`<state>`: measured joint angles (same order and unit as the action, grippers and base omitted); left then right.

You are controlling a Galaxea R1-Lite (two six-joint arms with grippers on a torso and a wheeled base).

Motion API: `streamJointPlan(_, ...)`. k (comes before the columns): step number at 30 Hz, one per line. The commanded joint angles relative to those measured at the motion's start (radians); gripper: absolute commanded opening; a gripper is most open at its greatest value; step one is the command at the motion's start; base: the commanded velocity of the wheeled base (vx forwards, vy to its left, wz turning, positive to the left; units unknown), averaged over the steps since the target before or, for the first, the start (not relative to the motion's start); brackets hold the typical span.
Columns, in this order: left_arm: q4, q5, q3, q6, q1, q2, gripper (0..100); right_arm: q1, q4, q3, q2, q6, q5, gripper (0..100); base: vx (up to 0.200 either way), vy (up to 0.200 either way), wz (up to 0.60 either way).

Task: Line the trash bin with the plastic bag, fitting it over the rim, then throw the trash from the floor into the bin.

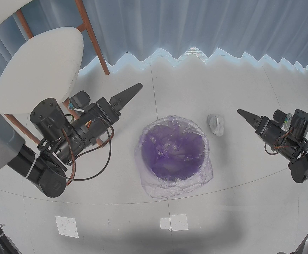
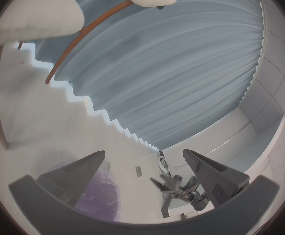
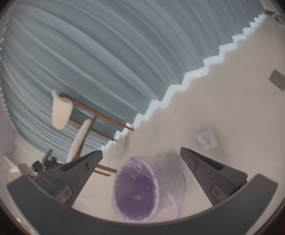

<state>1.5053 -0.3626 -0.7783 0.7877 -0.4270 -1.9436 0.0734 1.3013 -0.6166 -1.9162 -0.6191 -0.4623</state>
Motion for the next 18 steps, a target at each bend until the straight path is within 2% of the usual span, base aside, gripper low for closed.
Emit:
streamJointPlan(1, 0.001, 0.053, 0.013, -0.047, -0.07, 0.123, 100, 0.052, -0.263, -0.111, -0.001, -0.027, 0.013, 100, 0.0, -0.2, 0.0)
streamJointPlan(4, 0.001, 0.056, 0.011, -0.059, -0.076, 0.14, 100, 0.08, -0.359, -0.149, -0.011, -0.027, 0.024, 100, 0.0, -0.2, 0.0)
streamJointPlan(10, 0.001, 0.057, 0.005, -0.111, -0.095, 0.166, 100, 0.071, -0.412, -0.141, -0.06, 0.012, 0.036, 100, 0.0, -0.2, 0.0)
streamJointPlan(13, 0.001, 0.056, 0.002, -0.133, -0.102, 0.18, 100, 0.04, -0.408, -0.169, -0.144, 0.047, 0.114, 100, 0.0, -0.2, 0.0)
streamJointPlan(15, 0.0, 0.057, 0.001, -0.117, -0.108, 0.204, 100, 0.023, -0.407, -0.204, -0.198, 0.082, 0.169, 100, 0.0, 0.0, 0.0)
streamJointPlan(16, 0.0, 0.057, 0.001, -0.114, -0.108, 0.206, 100, 0.023, -0.407, -0.206, -0.202, 0.085, 0.174, 100, 0.0, 0.0, 0.0)
streamJointPlan(17, 0.0, 0.056, -0.013, -0.068, -0.113, 0.209, 100, 0.019, -0.401, -0.227, -0.244, 0.128, 0.208, 100, 0.0, 0.0, 0.0)
streamJointPlan(18, 0.0, 0.057, -0.027, -0.038, -0.114, 0.209, 100, 0.019, -0.399, -0.236, -0.259, 0.153, 0.214, 100, 0.0, 0.0, 0.0)
